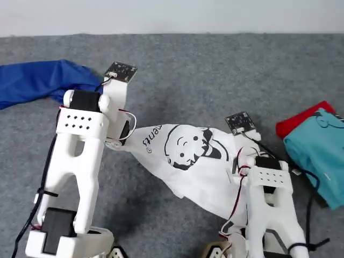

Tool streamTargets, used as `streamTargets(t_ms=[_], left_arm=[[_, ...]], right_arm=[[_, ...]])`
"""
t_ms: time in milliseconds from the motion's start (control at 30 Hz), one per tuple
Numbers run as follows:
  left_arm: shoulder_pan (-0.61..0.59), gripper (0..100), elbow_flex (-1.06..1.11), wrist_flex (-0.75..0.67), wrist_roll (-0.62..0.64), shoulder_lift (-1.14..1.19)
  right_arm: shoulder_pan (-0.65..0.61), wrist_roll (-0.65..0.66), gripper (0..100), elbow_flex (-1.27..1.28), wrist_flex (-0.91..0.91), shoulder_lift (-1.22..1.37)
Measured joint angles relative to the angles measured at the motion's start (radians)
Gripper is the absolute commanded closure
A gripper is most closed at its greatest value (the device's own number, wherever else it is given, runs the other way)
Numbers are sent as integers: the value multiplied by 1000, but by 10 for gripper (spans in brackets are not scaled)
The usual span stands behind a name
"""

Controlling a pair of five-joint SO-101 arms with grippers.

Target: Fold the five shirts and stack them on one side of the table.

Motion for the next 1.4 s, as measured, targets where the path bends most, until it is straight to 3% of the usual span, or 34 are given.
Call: streamTargets(t_ms=[67, 167, 500, 1133, 1400], left_arm=[[0, 986, 15, -15, 0, 0], [0, 986, 31, -25, 0, 0], [0, 986, 37, -28, 0, 0], [0, 986, 37, -28, 0, 0], [0, 986, 37, -28, 0, 0]], right_arm=[[0, 0, 896, 5, -5, 0], [0, 0, 998, 6, -6, 0], [15, 0, 990, -44, 0, 0], [153, -20, 990, -347, 316, 0], [169, -3, 990, -347, 342, -157]])
